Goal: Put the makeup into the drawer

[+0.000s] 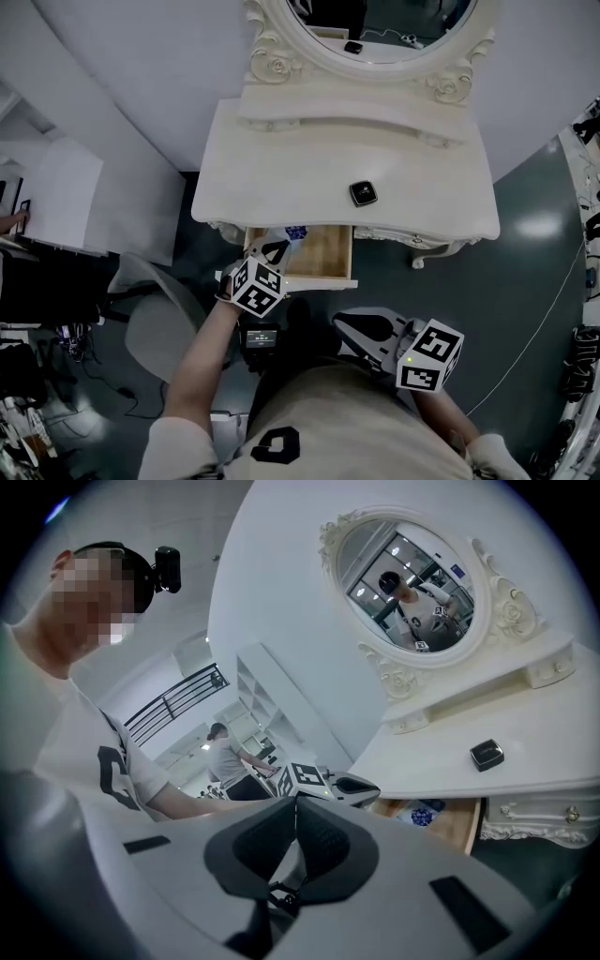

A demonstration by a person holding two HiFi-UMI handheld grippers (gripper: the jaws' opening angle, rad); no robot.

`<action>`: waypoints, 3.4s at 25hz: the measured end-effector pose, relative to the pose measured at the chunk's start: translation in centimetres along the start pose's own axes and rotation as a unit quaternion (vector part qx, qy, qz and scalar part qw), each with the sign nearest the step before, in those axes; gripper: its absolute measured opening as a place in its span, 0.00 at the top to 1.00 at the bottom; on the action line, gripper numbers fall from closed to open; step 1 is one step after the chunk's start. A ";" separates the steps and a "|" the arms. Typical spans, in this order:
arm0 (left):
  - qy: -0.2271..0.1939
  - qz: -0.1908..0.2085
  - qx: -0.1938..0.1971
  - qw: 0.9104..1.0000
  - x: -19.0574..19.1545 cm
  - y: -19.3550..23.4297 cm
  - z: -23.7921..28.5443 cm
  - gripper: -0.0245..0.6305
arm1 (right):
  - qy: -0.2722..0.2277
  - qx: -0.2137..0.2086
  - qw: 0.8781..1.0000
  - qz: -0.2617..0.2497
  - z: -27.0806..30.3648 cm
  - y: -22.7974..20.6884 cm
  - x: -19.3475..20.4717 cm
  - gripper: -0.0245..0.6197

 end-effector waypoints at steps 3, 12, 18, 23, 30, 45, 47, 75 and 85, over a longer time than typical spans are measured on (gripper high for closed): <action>-0.022 -0.030 -0.020 0.999 -0.6 -0.2 -1.7 0.88 | -0.001 -0.007 1.000 -0.009 -0.4 0.6 0.1 0.92; -0.085 -0.103 -0.062 0.989 -3.0 -2.1 -6.9 0.88 | -0.018 -0.015 0.999 -0.022 -2.4 1.7 0.4 0.92; -0.109 -0.104 -0.094 0.984 -5.0 -3.3 -10.4 0.88 | -0.027 -0.027 0.999 -0.023 -3.5 2.8 1.0 0.92; -0.115 -0.096 -0.114 0.982 -5.4 -5.2 -12.9 0.88 | -0.038 -0.035 0.999 0.003 -4.1 3.0 2.0 0.92; -0.114 -0.100 -0.099 0.983 -5.4 -8.6 -15.1 0.88 | -0.038 -0.047 0.997 0.038 -3.7 3.0 3.0 0.92; -0.186 -0.143 -0.044 0.971 -6.5 -4.5 -17.3 0.88 | -0.014 -0.004 1.000 0.017 1.1 2.5 1.6 0.92; -0.184 -0.152 -0.045 0.970 -5.8 -3.4 -17.2 0.88 | -0.010 0.004 1.000 0.004 2.1 2.7 1.2 0.92; -0.210 -0.098 0.078 0.970 -5.0 -0.1 -16.2 0.88 | 0.028 0.099 0.994 -0.024 9.1 3.7 0.0 0.92; -0.195 -0.105 0.072 0.972 -7.0 -0.1 -13.5 0.88 | 0.005 0.124 0.992 0.010 7.3 -2.0 -2.1 0.92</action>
Point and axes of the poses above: the fingertips, and each gripper's own axes: z forward along the fingers, y to its left, x out of its underside, the point moved 2 cm from there along -z, backward along the fingers
